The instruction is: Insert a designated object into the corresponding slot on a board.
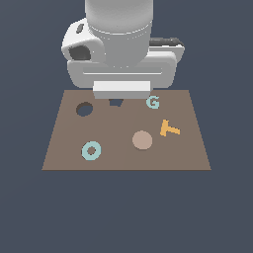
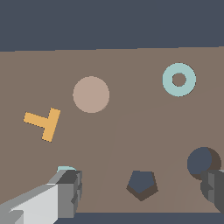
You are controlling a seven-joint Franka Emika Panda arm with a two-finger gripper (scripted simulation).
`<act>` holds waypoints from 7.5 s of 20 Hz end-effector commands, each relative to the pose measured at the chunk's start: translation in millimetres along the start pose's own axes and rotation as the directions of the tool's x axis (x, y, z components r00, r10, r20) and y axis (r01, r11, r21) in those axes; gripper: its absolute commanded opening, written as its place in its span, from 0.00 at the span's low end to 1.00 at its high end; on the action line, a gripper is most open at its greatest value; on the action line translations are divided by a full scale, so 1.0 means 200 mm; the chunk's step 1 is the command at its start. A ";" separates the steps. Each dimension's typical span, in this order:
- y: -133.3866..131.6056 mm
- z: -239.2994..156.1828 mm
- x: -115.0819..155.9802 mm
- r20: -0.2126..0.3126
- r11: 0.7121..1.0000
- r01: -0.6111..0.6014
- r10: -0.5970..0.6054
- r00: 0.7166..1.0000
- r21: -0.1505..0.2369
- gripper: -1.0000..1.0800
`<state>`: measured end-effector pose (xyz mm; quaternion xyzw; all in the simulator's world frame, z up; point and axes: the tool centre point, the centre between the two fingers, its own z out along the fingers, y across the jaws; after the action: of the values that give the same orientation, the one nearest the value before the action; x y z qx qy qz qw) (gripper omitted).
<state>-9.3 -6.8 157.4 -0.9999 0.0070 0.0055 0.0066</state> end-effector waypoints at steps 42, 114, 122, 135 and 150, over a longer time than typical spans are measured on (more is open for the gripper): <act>-0.27 0.54 0.37 -0.004 0.904 0.427 -0.427 0.904 -0.016 0.96; 0.55 0.59 -0.27 0.014 -0.068 0.998 -0.998 -0.068 -0.011 0.00; 0.68 0.58 -0.26 0.016 -0.195 0.981 -0.981 -0.195 -0.009 0.00; 0.74 0.58 -0.24 0.016 -0.254 0.967 -0.967 -0.254 -0.007 0.00; 0.74 0.63 -0.24 0.017 -0.258 0.966 -0.966 -0.258 -0.007 0.96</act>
<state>-60.6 -152.1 30.7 -0.6145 -0.7889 0.0006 -0.0005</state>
